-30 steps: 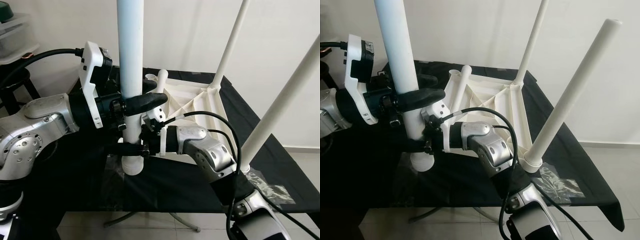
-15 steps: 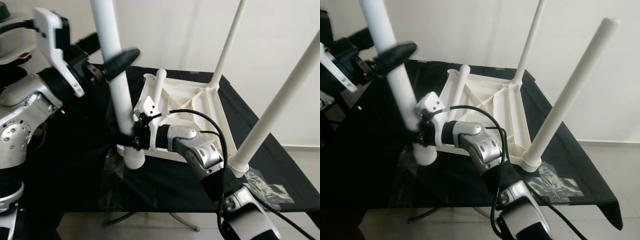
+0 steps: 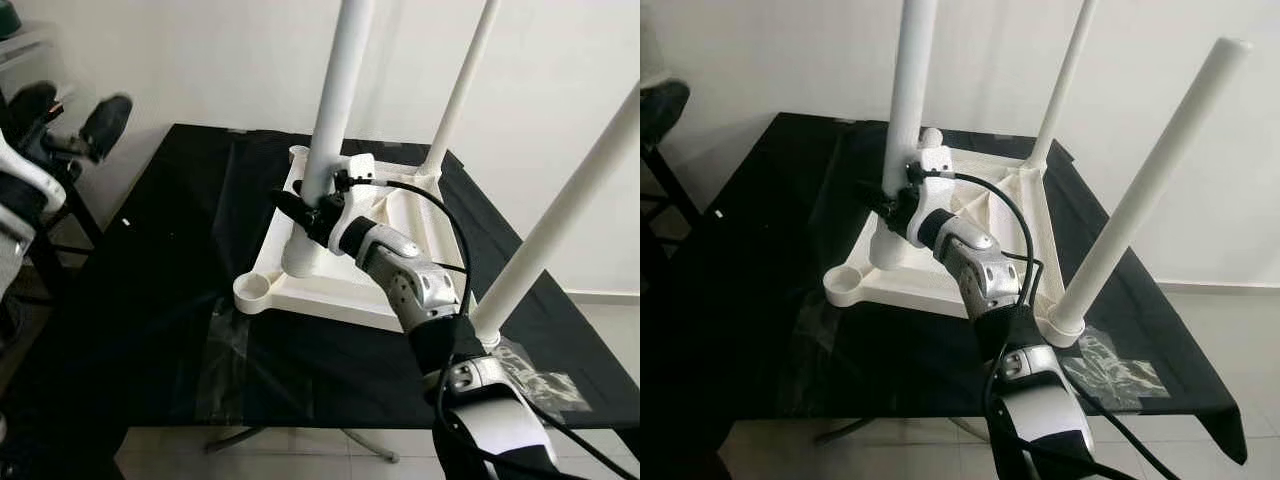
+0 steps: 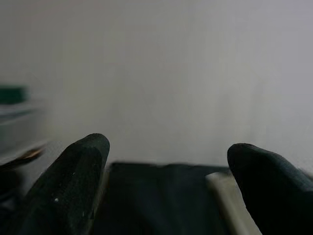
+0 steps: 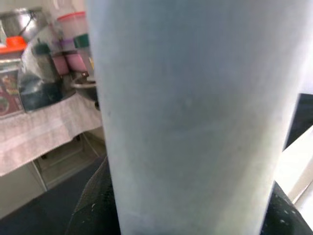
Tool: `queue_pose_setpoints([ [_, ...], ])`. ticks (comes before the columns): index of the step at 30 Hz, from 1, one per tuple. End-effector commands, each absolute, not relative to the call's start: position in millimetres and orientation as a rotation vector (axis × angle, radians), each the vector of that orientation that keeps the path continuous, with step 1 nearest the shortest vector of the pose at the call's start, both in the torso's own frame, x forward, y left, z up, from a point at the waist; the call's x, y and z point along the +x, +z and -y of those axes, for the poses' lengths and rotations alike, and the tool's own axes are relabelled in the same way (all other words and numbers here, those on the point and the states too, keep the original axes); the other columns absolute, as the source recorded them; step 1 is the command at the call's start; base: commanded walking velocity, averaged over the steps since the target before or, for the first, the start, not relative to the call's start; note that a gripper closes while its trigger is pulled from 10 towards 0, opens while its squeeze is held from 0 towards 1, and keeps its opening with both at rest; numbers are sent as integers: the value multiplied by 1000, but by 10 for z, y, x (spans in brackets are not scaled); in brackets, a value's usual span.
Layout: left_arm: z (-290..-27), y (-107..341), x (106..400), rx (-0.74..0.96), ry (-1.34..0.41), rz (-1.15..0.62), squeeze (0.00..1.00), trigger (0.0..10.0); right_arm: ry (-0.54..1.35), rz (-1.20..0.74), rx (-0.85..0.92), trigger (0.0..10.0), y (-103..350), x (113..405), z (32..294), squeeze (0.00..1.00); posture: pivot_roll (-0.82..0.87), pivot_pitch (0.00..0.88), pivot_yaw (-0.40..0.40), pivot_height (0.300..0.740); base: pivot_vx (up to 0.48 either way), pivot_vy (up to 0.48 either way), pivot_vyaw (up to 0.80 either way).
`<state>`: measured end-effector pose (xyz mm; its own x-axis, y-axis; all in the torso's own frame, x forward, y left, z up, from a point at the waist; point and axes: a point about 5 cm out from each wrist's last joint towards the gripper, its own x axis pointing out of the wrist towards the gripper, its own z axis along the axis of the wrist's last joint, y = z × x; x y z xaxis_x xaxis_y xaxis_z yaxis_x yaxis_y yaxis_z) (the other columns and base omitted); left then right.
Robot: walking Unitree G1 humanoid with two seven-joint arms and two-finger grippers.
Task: Building children table
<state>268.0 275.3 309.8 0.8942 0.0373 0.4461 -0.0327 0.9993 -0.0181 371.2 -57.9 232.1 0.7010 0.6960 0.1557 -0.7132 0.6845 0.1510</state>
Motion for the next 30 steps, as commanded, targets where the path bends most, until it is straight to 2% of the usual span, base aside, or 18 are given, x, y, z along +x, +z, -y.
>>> queue_pose_setpoints([
  [1,-2747,3059,2673,-1,58,462,0,10000,801,126,216,10000,2372,3689,580,0,-59,2,-112,740,0,0,0],
  [3,-2740,2976,2664,-1,72,444,0,10000,803,131,215,10000,2364,3676,572,0,-59,2,-112,740,0,0,0],
  [5,-2511,2525,2630,-31,46,299,0,10000,812,116,137,10000,2230,3598,556,0,-60,8,-111,740,0,240,0],
  [6,-2511,2525,2630,-31,46,299,0,10000,812,116,137,10000,2230,3598,556,0,-60,8,-111,740,0,480,0],
  [8,-2242,2220,2561,-70,6,205,0,10000,809,89,104,10000,2099,3509,562,0,-63,10,-109,740,0,480,0],
  [13,-1977,2030,2529,-79,-58,156,0,10000,795,64,120,10000,2032,3443,567,0,-72,5,-93,740,0,480,-116],
  [17,-1895,1975,2534,-86,-73,146,0,10000,793,49,141,10000,2017,3427,567,0,-73,1,-89,740,0,480,-745],
  [23,-1710,1823,2483,-29,-95,112,0,10000,785,85,154,10000,2088,3440,584,0,-68,0,-84,740,0,0,-800],
  [30,-1718,1683,2402,7,-54,79,0,10000,782,86,167,10000,2093,3436,571,0,-59,0,-82,740,0,0,-800],
])
